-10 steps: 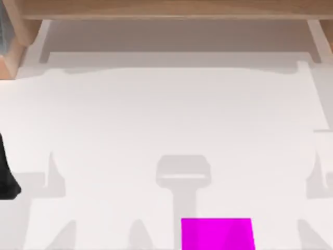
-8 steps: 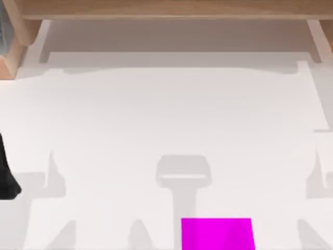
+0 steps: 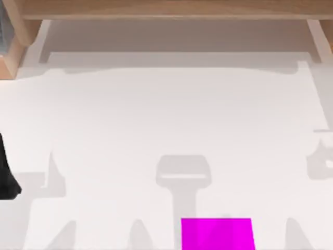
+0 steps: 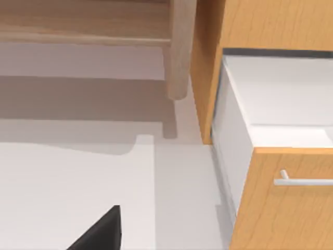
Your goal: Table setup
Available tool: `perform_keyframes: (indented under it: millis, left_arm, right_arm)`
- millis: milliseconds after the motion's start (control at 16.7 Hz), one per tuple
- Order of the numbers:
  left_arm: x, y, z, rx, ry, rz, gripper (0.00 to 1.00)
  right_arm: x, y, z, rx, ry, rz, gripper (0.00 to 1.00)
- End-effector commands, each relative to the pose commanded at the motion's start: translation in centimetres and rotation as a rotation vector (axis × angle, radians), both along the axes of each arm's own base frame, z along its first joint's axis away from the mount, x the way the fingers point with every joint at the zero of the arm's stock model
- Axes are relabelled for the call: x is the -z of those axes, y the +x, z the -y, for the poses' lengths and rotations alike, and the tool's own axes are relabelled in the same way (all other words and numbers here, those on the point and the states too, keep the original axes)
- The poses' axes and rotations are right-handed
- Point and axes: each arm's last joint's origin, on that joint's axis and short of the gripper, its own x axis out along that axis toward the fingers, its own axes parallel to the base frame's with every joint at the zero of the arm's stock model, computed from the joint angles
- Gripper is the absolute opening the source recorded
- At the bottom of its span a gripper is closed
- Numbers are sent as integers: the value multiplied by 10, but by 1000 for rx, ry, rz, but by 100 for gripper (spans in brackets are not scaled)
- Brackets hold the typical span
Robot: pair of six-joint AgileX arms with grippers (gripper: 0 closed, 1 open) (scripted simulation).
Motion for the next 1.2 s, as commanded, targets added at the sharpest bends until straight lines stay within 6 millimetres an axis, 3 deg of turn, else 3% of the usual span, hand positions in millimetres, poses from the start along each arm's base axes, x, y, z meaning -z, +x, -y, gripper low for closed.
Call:
perform_keyframes:
  millis: [240,420,540,720,900,1200]
  left_arm:
    - [0,0,0,0,0,0,100]
    - [0,0,0,0,0,0,100]
    - [0,0,0,0,0,0,100]
    - [0,0,0,0,0,0,100]
    - [0,0,0,0,0,0,100]
    - [0,0,0,0,0,0,100]
  right_arm:
    - [-63,50,14,45,-28,-240,100]
    - [-94,114,35,68,-36,-449,100]
    - [-99,163,55,75,-34,-590,100]
    - [-83,234,91,72,-19,-791,100]
    - [-45,290,128,54,5,-966,100]
    - [26,340,165,-8,39,-1171,100]
